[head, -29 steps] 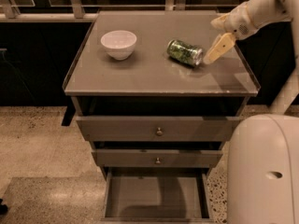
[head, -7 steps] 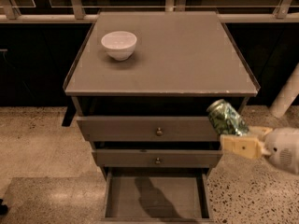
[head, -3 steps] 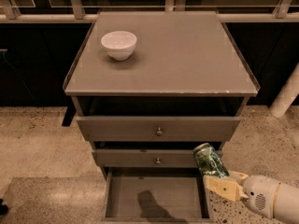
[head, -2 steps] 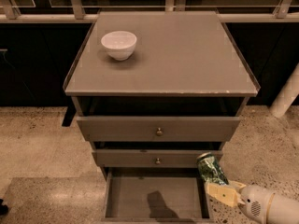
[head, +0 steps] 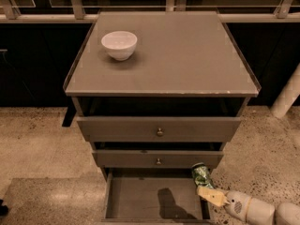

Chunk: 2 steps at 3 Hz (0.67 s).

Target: Place green can into bottom drawer

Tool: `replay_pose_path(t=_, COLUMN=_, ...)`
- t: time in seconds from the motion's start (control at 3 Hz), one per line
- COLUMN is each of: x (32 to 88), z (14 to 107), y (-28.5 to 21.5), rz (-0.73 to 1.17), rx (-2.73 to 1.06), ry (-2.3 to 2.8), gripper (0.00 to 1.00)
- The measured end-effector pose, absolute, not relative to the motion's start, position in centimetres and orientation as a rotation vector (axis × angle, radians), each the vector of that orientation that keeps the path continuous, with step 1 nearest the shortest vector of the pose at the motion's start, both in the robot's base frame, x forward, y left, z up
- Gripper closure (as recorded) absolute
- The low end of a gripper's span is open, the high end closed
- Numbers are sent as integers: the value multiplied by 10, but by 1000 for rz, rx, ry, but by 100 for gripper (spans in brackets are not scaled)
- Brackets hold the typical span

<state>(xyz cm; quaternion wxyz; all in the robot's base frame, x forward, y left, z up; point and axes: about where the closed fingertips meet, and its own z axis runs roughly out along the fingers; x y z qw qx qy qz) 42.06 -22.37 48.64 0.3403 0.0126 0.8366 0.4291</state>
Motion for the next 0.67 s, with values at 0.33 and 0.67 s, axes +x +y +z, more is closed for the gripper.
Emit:
replay_pose_path(t=0.33, x=421, z=486, y=-224, rz=1117, rx=33, ry=2177, gripper=100)
replay_pose_path(t=0.67, x=419, z=464, y=-229, rz=1144, rx=112, ry=2152, gripper=100)
